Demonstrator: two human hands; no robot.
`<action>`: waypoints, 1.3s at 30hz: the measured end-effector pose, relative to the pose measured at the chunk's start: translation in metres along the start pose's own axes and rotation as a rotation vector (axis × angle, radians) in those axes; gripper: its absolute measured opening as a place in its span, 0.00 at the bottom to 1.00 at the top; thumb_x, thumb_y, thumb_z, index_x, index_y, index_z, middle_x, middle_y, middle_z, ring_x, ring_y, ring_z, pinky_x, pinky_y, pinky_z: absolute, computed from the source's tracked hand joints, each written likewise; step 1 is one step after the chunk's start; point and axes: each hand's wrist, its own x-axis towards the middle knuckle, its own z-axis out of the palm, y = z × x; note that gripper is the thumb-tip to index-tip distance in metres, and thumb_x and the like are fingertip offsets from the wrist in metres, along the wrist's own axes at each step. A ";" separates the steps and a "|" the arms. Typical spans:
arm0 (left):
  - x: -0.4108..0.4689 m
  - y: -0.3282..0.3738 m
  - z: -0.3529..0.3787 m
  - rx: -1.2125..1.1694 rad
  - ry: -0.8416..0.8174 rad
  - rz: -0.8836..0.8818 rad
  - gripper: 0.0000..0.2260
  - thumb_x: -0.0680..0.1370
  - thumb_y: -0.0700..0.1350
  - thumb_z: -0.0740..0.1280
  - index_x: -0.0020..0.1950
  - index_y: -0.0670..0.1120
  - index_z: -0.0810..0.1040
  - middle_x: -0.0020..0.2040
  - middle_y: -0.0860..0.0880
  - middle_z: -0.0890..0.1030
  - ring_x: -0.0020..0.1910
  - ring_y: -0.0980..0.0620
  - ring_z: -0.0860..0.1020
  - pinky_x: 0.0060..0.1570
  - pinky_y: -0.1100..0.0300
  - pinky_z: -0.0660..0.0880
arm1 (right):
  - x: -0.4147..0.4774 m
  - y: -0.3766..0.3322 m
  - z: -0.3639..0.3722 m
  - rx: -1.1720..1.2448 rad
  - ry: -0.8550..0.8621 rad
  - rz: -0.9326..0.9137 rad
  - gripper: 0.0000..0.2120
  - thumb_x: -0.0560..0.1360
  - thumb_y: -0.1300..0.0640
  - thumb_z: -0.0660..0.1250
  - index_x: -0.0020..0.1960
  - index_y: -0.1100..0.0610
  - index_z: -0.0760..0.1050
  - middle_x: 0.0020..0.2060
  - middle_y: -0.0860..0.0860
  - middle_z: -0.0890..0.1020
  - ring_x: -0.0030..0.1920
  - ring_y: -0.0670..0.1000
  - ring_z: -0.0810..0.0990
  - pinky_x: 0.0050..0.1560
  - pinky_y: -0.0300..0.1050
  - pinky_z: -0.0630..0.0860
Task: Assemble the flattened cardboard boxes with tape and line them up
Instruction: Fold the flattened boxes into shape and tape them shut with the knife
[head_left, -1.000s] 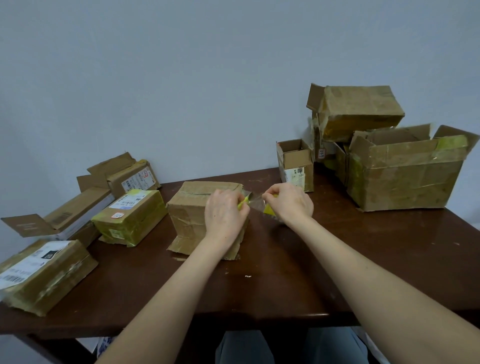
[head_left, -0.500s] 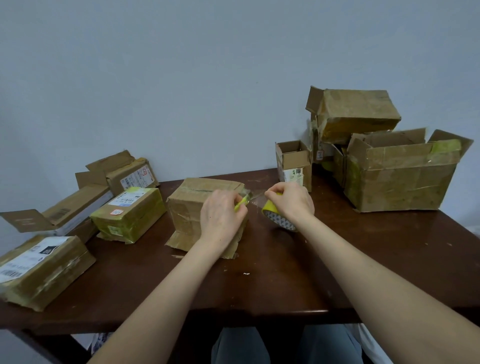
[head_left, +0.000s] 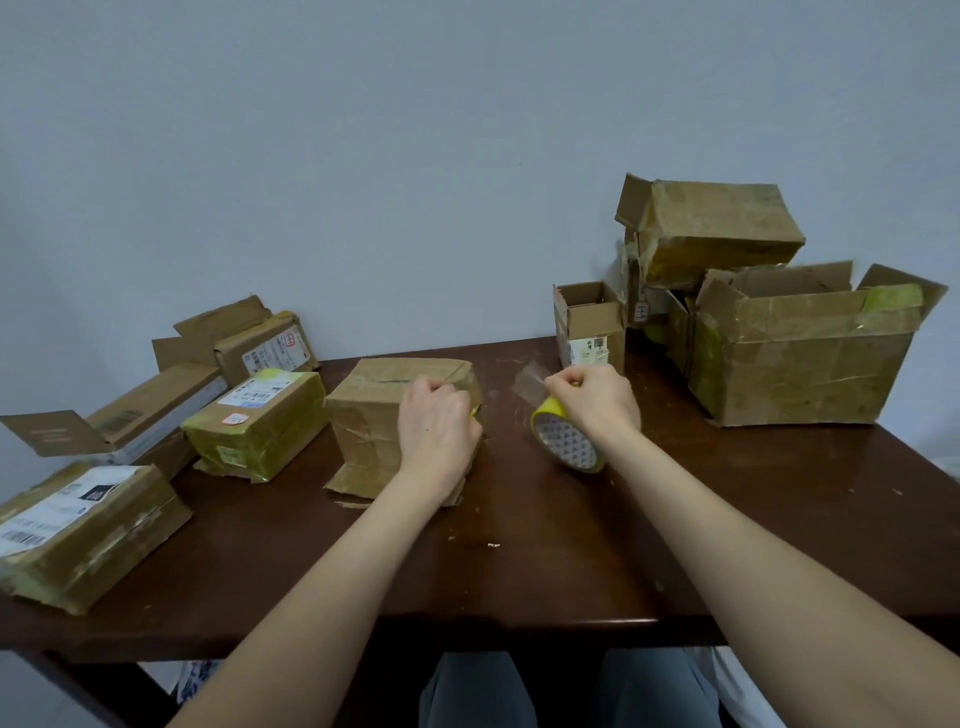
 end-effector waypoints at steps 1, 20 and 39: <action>0.000 -0.004 0.003 0.000 0.011 0.021 0.07 0.75 0.45 0.65 0.44 0.45 0.82 0.44 0.50 0.82 0.54 0.48 0.71 0.49 0.56 0.69 | 0.002 0.004 -0.005 0.005 0.017 0.012 0.08 0.77 0.46 0.63 0.48 0.46 0.81 0.44 0.47 0.78 0.45 0.50 0.74 0.42 0.44 0.71; 0.000 0.091 0.021 -0.378 -0.027 0.218 0.12 0.76 0.52 0.67 0.57 0.50 0.78 0.51 0.52 0.75 0.53 0.53 0.74 0.44 0.58 0.75 | 0.017 0.052 -0.066 0.261 0.218 0.016 0.11 0.78 0.48 0.64 0.53 0.50 0.82 0.48 0.47 0.81 0.48 0.46 0.74 0.45 0.42 0.68; 0.063 0.152 -0.002 -0.626 -0.153 0.106 0.07 0.74 0.50 0.72 0.45 0.48 0.85 0.38 0.52 0.81 0.42 0.52 0.79 0.42 0.57 0.76 | 0.008 0.073 -0.084 0.038 0.212 -0.103 0.11 0.80 0.47 0.61 0.53 0.50 0.80 0.49 0.50 0.83 0.51 0.53 0.79 0.47 0.48 0.74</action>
